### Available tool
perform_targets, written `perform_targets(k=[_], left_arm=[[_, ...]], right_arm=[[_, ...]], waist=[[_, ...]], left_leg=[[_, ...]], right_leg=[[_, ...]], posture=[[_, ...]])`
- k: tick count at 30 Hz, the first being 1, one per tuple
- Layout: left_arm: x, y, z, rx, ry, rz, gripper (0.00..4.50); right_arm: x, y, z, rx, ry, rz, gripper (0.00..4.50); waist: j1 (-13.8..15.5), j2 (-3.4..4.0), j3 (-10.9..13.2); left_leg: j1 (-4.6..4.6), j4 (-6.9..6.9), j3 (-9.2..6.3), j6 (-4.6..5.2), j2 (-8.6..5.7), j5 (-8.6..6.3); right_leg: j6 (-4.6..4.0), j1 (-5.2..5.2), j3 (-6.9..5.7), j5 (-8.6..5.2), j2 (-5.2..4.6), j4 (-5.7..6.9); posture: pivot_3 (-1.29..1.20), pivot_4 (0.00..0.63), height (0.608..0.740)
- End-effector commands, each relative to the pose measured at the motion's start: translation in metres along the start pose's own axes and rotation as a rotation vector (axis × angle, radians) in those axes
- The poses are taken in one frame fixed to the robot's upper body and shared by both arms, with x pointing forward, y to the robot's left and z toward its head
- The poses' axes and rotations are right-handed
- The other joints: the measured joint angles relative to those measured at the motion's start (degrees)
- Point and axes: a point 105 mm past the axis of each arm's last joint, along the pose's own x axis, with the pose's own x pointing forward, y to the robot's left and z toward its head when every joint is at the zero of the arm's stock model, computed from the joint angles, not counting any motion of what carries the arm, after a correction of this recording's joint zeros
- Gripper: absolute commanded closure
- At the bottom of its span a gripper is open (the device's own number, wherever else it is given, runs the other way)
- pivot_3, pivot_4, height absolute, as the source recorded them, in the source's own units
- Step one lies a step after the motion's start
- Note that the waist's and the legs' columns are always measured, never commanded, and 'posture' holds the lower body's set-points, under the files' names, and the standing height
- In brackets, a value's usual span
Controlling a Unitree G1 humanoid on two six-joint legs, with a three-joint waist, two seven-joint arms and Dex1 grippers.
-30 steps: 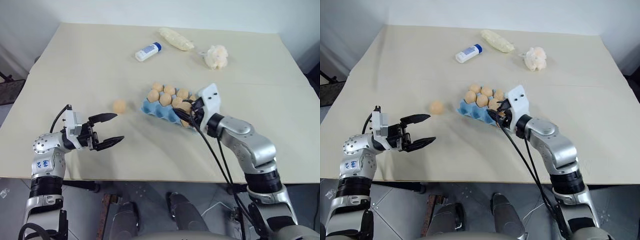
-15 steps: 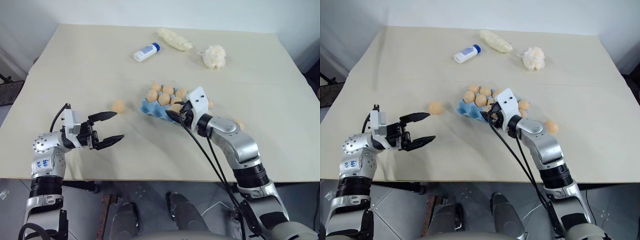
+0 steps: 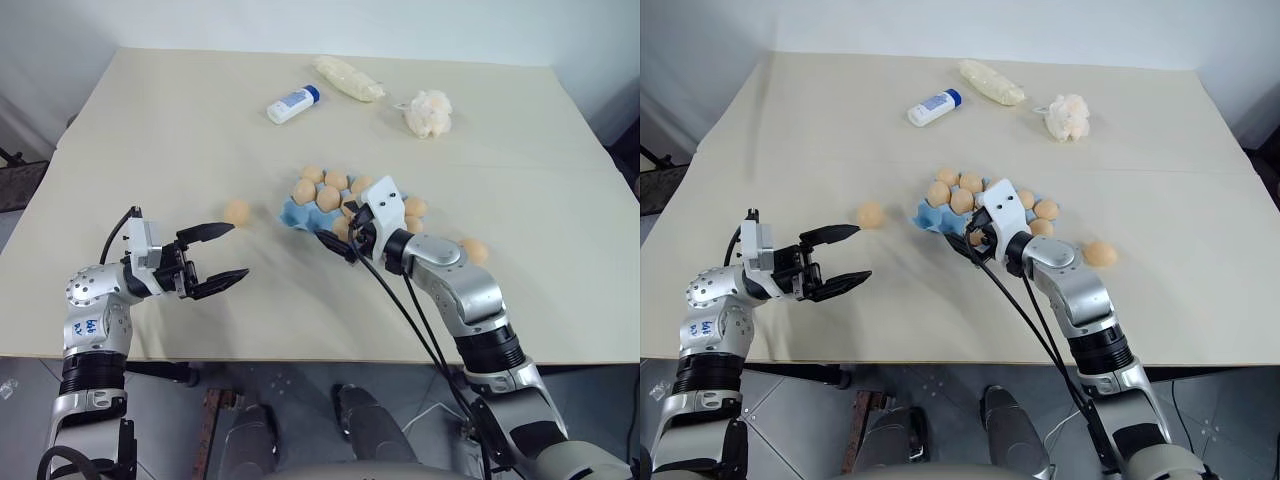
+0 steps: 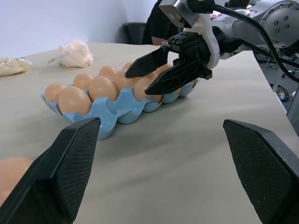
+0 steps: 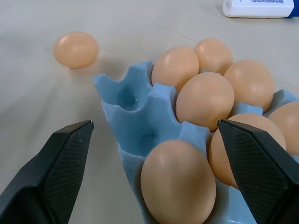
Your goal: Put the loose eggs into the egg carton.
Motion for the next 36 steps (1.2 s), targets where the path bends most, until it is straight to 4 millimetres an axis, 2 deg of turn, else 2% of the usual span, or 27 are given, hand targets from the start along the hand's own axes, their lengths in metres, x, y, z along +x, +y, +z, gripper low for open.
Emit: perform_targets(k=[1,8,12,17,21,28,31,36], left_arm=[[0.004,0.004,0.013,0.049,-0.040,-0.003,0.00],[0.005,0.004,0.012,0.044,-0.044,-0.003,0.00],[0.006,0.006,0.011,0.042,-0.047,0.001,0.00],[0.007,0.006,0.010,0.042,-0.056,0.001,0.00],[0.008,0.006,0.008,0.032,-0.046,-0.018,0.00],[0.011,0.008,0.008,0.027,-0.036,-0.052,0.00],[0.013,0.009,0.009,0.027,-0.035,-0.067,0.00],[0.015,0.011,0.010,0.030,-0.035,-0.075,0.00]], right_arm=[[-0.014,-0.005,0.028,-0.048,-0.090,0.005,0.01],[-0.067,-0.020,0.023,-0.046,-0.085,0.012,0.01],[-0.127,-0.047,0.007,-0.076,-0.015,-0.080,0.01],[-0.179,-0.062,-0.005,-0.077,0.005,-0.193,0.01],[-0.217,-0.071,-0.025,-0.037,0.057,-0.295,0.01],[-0.255,-0.073,-0.043,-0.023,0.076,-0.390,0.01],[-0.259,-0.075,-0.048,-0.020,0.065,-0.407,0.01],[-0.257,-0.090,-0.054,-0.030,0.015,-0.483,0.01]], waist=[[0.1,0.00,0.0],[0.6,0.00,0.0],[1.4,0.01,0.0],[1.5,0.01,0.0],[1.6,0.01,0.0],[1.5,0.00,0.0],[1.5,0.00,0.0],[1.5,0.02,0.0]], left_leg=[[0.00,0.00,0.00,0.00,0.00,0.00],[-0.04,-0.06,0.00,-0.01,-0.01,-0.01],[-0.05,-0.06,0.01,0.00,-0.02,-0.02],[0.02,-0.04,0.02,0.00,-0.01,-0.03],[0.09,0.02,0.03,0.01,-0.03,-0.02],[0.19,0.05,-0.02,0.03,-0.07,-0.01],[0.22,0.04,-0.02,0.03,-0.06,-0.01],[0.22,0.06,-0.02,0.03,-0.07,-0.01]], right_leg=[[0.00,0.00,0.00,0.00,0.00,-0.01],[0.00,0.03,-0.08,0.00,-0.03,-0.19],[0.01,0.07,-0.09,0.00,-0.02,-0.27],[0.04,0.12,-0.03,0.02,0.02,-0.29],[0.07,0.27,-0.07,0.03,0.01,-0.32],[0.15,0.39,0.03,0.08,-0.02,-0.38],[0.12,0.44,0.02,0.06,-0.02,-0.43],[0.08,0.47,0.03,0.05,-0.02,-0.49]], posture=[[0.00,0.150,0.740],[0.00,0.150,0.740],[0.00,0.150,0.740],[0.00,0.150,0.740],[0.00,0.150,0.740],[0.00,0.150,0.740],[0.00,0.150,0.740],[0.00,0.150,0.740]])
